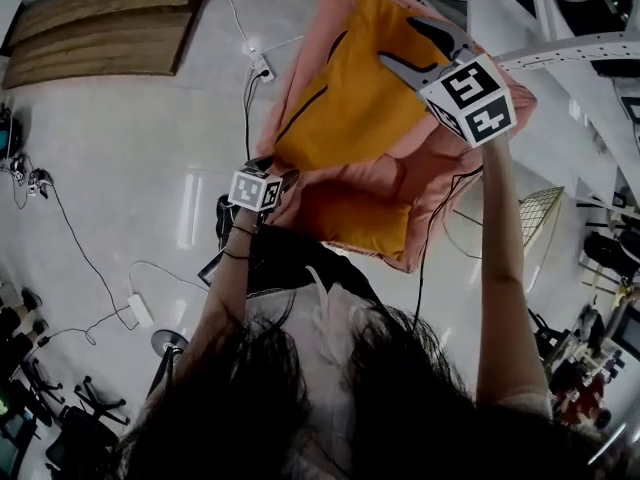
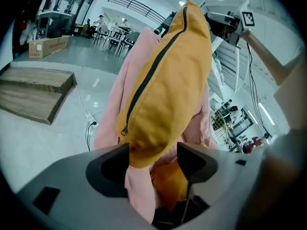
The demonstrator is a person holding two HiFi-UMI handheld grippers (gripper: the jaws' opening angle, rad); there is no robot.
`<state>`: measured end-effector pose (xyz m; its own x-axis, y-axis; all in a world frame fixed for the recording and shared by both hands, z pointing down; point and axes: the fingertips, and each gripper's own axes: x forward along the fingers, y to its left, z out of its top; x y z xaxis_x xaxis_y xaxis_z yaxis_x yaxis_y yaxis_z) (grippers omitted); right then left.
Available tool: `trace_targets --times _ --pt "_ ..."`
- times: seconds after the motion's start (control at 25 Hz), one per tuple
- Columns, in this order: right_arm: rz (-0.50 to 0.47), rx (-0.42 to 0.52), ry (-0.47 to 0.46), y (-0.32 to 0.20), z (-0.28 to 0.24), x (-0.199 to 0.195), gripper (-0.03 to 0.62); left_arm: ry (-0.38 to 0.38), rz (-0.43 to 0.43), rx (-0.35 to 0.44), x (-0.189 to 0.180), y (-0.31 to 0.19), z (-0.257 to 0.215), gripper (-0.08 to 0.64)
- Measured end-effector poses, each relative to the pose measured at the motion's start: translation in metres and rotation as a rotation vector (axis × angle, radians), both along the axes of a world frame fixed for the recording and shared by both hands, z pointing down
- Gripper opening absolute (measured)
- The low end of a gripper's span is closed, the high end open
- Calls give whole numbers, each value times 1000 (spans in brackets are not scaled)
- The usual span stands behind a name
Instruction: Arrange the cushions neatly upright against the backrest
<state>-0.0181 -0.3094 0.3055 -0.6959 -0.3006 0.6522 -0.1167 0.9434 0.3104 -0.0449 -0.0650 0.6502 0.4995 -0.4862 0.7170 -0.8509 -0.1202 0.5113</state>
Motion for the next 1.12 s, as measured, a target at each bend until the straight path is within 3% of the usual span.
trace_targets --times 0.2,0.4,0.64,0.8,0.96,1.12 --pt "35 49 58 -22 19 -23 274 1 -73 20 5 -16 7 304" --pt "50 109 90 -19 30 -21 141 47 -102 2 3 -18 16 301" --pt "125 89 1 -11 21 -4 67 20 -63 16 0 -12 8 175" --pt "211 0 -118 -6 3 20 53 19 -70 28 1 -11 -11 80" --pt "306 -90 -259 6 -21 51 48 31 -110 62 -5 -4 -34 55" --pt "395 -84 -362 14 -44 89 44 -16 -93 131 -16 -8 -66 44"
